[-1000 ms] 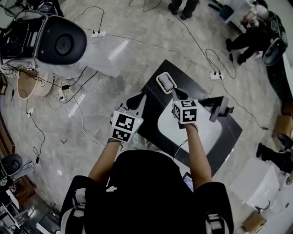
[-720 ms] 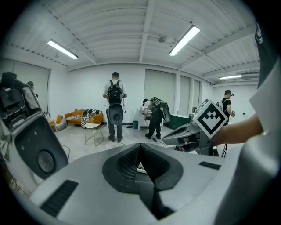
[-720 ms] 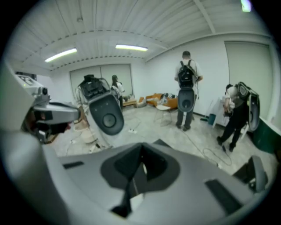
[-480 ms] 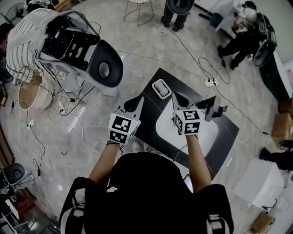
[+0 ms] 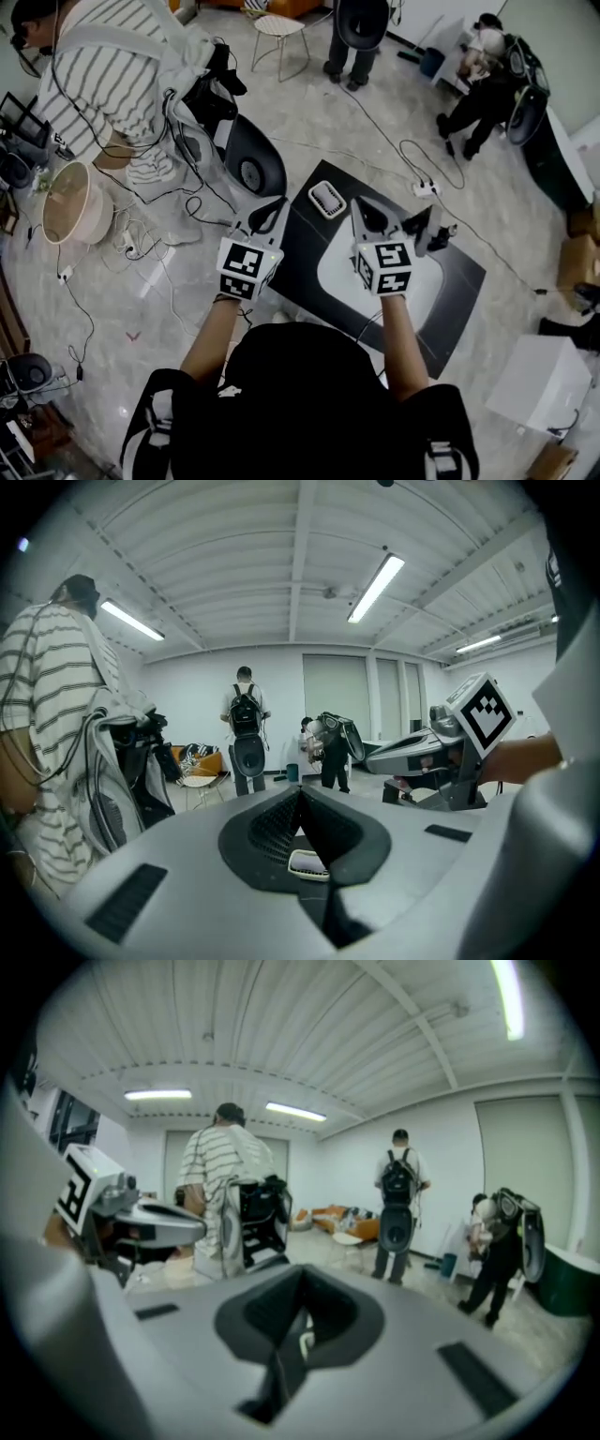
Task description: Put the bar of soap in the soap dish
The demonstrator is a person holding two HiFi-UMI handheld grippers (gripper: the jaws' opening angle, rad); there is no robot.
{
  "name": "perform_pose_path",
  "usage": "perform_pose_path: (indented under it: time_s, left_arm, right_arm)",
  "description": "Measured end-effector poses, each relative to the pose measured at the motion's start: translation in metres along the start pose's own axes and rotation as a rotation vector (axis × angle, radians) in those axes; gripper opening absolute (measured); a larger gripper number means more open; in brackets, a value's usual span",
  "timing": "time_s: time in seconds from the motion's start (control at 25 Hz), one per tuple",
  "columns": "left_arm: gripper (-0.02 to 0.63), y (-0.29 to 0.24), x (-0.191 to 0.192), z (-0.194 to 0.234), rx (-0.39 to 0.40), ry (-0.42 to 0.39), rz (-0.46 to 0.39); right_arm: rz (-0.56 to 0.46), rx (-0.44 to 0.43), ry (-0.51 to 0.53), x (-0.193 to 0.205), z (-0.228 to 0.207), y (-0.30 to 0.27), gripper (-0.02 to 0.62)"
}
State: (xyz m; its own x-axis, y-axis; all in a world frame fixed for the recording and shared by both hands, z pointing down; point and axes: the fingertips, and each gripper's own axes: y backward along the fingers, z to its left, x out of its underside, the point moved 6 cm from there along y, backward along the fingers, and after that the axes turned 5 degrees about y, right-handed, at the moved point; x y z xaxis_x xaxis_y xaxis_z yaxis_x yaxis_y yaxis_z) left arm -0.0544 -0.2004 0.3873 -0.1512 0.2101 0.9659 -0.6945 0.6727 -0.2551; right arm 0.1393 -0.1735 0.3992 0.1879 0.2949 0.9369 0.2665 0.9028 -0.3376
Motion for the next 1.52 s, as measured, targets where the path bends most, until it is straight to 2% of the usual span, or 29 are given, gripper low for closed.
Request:
perform_pose_path:
  time_s: [0.4,0.64,0.88,1.16,1.52]
  left_arm:
    - [0.025,0.009,-0.046,-0.014,0.010,-0.064,-0.114]
    - [0.026,0.017,-0.075,-0.026,0.004,-0.141,-0.169]
    - [0.025,0.027,-0.105,-0.034,0.021,-0.130,-0.236]
    - [0.025,0.029,-0.092,-0.037,0.010,-0.115,-0.231]
    - [0.026,0.035,-0.093,-0.031,0.024,-0.114,-0.229]
  right_arm:
    - [-0.156,0.035,0.028,-0.052,-0.007,0.041,0.035]
    - [-0.199,0.061,0.051,-0.068,-0.013,0.053,0.035]
    - [-0.241,0.085,0.049,-0.086,-0.015,0.067,0.035]
    - [-0.265,0.085,0.043,-0.078,-0.012,0.074,0.035]
    - [-0.260,0.088,0.064,-0.083,-0.004,0.073,0.035]
